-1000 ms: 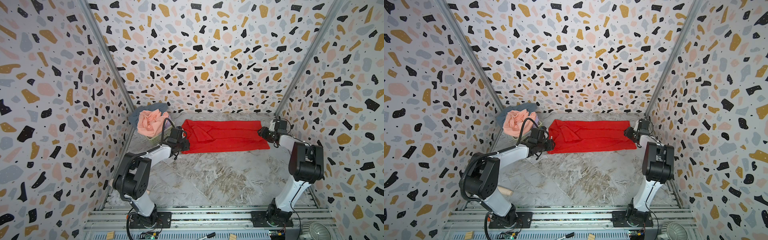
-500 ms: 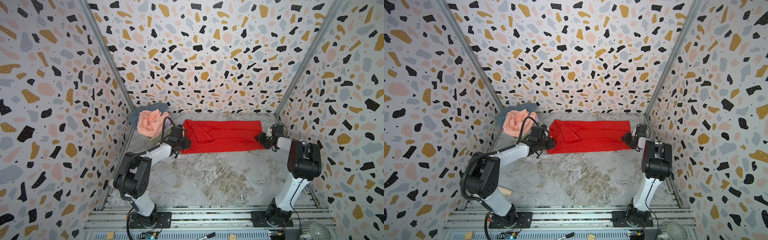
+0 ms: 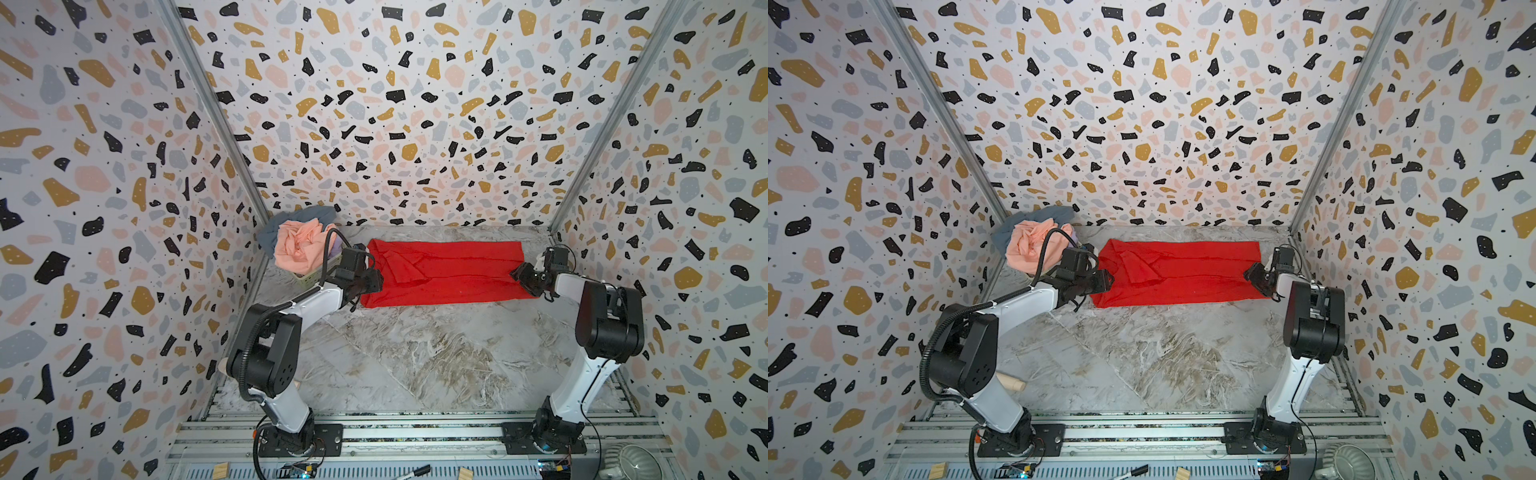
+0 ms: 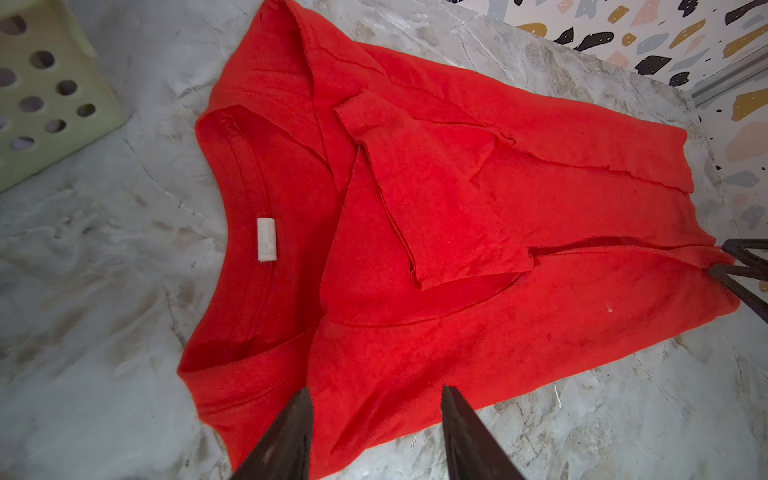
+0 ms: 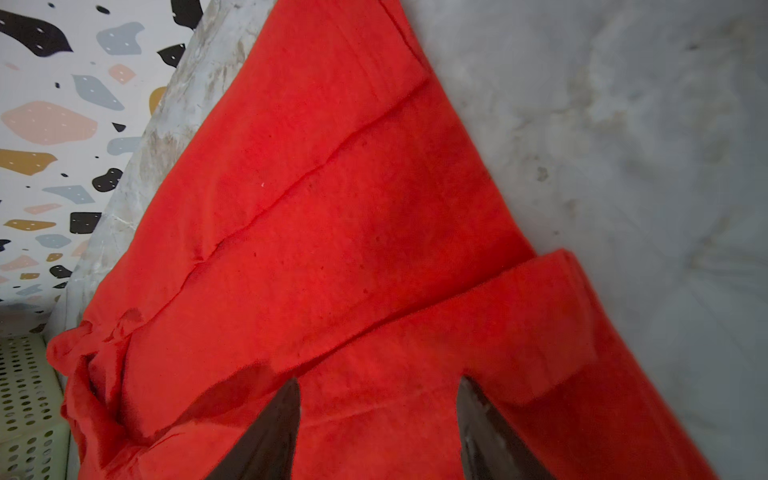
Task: Fold and stack the t-shirts
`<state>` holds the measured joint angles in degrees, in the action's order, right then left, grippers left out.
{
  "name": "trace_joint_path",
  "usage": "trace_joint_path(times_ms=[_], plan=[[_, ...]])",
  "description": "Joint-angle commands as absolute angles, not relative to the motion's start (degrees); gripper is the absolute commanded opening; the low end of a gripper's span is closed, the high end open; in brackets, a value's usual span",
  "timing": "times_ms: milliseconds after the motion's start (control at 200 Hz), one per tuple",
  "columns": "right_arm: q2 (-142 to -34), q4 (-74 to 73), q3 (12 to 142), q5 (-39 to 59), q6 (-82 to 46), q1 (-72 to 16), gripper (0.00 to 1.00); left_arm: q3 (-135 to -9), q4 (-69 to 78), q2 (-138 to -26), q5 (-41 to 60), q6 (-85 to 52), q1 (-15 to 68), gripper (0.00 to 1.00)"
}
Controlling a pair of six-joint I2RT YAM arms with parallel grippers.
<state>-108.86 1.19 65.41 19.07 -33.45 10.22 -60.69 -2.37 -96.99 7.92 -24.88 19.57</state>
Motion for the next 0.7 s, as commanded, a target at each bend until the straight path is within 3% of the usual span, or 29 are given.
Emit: trace_joint_path(times_ms=[0, 696], plan=[[-106.07, 2.43, 64.55, 17.03, -34.72, 10.57, 0.6, -61.08, -0.63, -96.92, 8.36, -25.4, 19.69, 0.51], [-114.42, -10.7, 70.67, 21.85, -38.02, 10.81, 0.59, -60.86, -0.27, -97.22, 7.9, -25.15, 19.67, 0.51]])
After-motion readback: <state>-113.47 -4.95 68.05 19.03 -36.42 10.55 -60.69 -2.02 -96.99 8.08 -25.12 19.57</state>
